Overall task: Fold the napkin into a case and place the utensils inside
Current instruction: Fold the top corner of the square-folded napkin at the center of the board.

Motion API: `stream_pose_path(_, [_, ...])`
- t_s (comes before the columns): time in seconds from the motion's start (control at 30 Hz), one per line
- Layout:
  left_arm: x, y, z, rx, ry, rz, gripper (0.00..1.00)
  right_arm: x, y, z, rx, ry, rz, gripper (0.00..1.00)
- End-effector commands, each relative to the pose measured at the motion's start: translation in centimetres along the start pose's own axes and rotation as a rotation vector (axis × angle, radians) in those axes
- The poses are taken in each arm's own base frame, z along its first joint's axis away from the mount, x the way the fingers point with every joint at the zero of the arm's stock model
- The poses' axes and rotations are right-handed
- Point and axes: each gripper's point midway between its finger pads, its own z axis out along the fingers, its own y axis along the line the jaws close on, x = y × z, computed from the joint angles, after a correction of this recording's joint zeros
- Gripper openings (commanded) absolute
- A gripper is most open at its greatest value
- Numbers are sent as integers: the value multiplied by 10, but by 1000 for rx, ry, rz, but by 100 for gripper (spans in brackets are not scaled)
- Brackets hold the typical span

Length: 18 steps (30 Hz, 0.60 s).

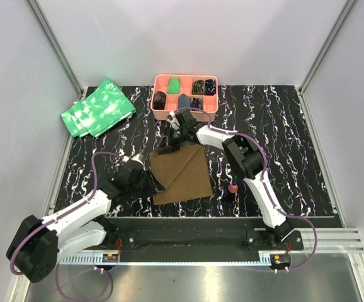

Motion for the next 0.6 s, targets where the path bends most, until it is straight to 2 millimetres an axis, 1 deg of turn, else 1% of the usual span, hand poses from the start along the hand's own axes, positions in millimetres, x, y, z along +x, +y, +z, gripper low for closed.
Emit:
stream_pose_path(0.0, [-26,-40,-2,118,-70,51,30,4,19,6,-49,34,-34,6])
stream_pose_path(0.07, [-28,-37,1,97,-70,60,30,5,18,7,-50,37,-33,9])
stream_pose_path(0.17, [-33,-36,5,84,-74,68,30,5,21,5,-48,36,-37,20])
stream_pose_path(0.2, [-32,-32,9,70,-66,67,30,3,24,3,-44,30,-46,22])
stream_pose_path(0.23, [-33,-30,11,61,-70,70,30,3,22,1,-26,34,-52,27])
stream_pose_path(0.27, [-34,-26,13,53,-71,65,30,-2,34,-6,-29,20,-73,29])
stream_pose_path(0.33, [-35,-19,17,37,-69,61,29,-3,38,-14,0,13,-87,38])
stream_pose_path(0.37, [-36,-17,18,29,-72,60,29,-7,52,-23,-7,-4,-111,41])
stream_pose_path(0.43, [-35,-11,21,18,-72,60,29,-11,56,-34,16,-26,-123,47])
stream_pose_path(0.47, [-35,-9,22,9,-69,61,29,-12,64,-44,13,-41,-136,52])
stream_pose_path(0.53, [-32,-3,25,-8,-59,63,29,-17,67,-60,13,-61,-144,54])
stream_pose_path(0.57, [-31,-2,25,-8,-55,63,29,-15,70,-72,14,-72,-147,56])
